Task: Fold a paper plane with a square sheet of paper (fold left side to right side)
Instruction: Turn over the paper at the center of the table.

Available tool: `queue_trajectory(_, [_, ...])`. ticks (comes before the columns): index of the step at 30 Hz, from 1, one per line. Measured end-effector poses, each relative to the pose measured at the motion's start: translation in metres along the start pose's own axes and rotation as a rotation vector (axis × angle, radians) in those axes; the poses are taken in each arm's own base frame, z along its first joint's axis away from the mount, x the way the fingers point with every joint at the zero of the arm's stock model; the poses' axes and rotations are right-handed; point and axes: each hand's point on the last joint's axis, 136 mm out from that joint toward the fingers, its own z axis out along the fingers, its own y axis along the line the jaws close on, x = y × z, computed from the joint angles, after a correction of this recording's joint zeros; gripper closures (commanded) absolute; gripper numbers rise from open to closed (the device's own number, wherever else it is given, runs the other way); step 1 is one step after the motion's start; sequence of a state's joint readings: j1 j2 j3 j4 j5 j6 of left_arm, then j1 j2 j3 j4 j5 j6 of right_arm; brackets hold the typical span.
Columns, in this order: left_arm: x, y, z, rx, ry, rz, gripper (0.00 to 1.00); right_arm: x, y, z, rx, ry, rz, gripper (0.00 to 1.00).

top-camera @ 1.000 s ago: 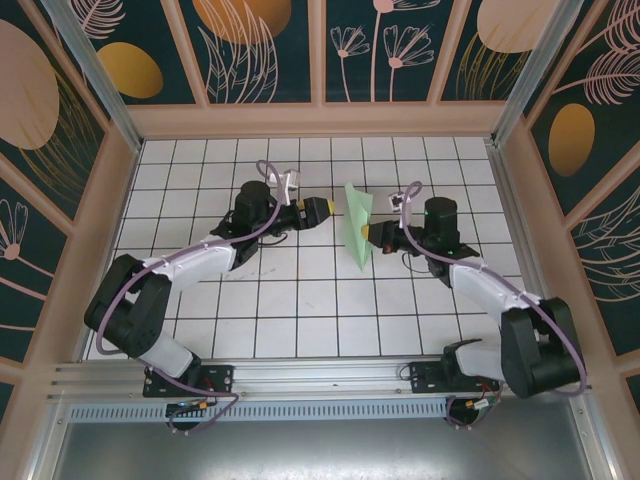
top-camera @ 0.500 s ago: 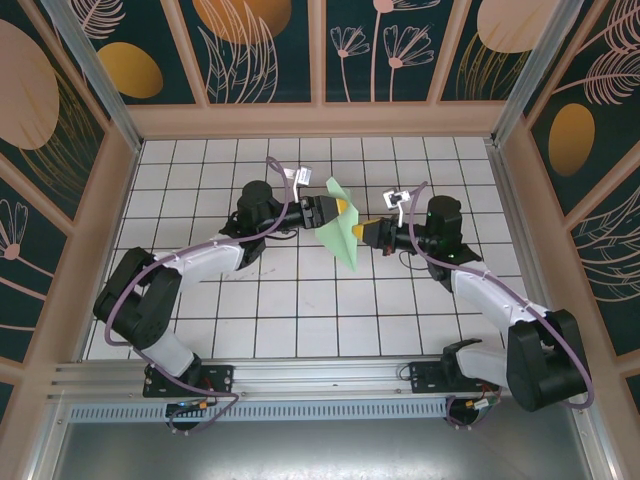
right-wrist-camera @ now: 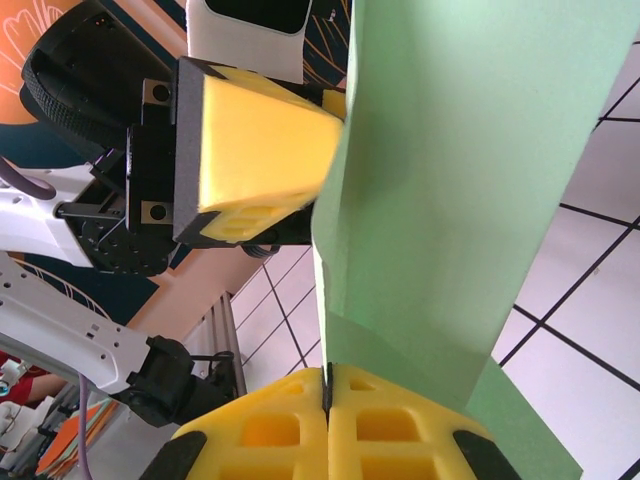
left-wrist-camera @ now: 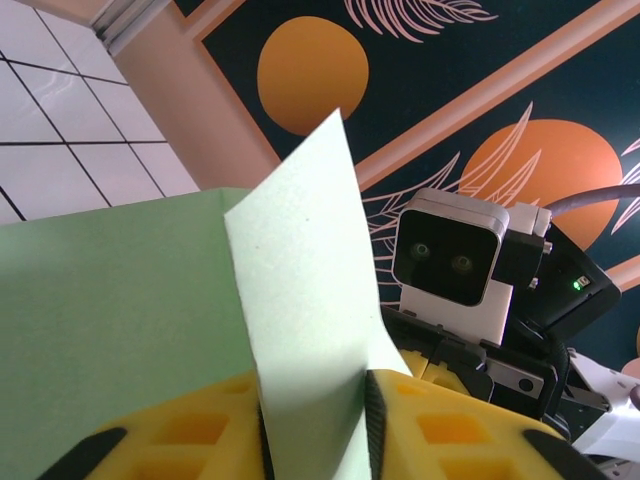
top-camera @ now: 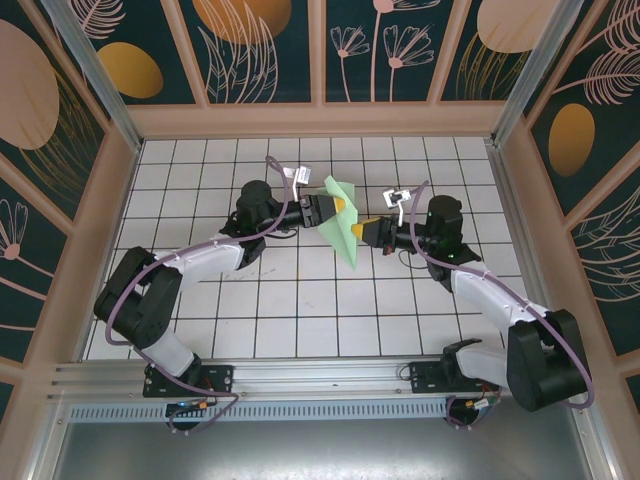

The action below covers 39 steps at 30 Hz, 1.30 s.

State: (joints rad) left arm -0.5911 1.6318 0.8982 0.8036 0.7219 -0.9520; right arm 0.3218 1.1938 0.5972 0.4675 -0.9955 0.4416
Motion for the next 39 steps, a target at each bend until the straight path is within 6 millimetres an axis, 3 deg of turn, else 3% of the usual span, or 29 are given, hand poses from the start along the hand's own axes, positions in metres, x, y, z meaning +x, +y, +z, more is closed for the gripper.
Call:
queue_trajectory(6, [0.0,0.0,0.0,0.0,-0.001,0.001,0.77,0.0,-0.001,0.0,0.004,-0.002,0.011,1.0])
queue_trajectory(12, [0.0,0.0,0.0,0.0,0.0,0.005,0.68,0.0,-0.003,-0.001,0.009,-0.003,0.017,1.0])
queue_trajectory(23, [0.001,-0.01,0.0,0.043,0.014,0.028,0.69,0.002,-0.014,-0.006,0.007,0.01,0.083,1.0])
queue_trajectory(31, [0.003,-0.013,0.0,0.06,0.026,0.036,0.76,0.004,-0.012,-0.007,-0.014,0.022,0.09,1.0])
queue_trajectory(39, [0.003,-0.013,0.0,0.059,0.026,0.059,0.71,0.004,-0.013,-0.009,-0.017,0.024,0.113,1.0])
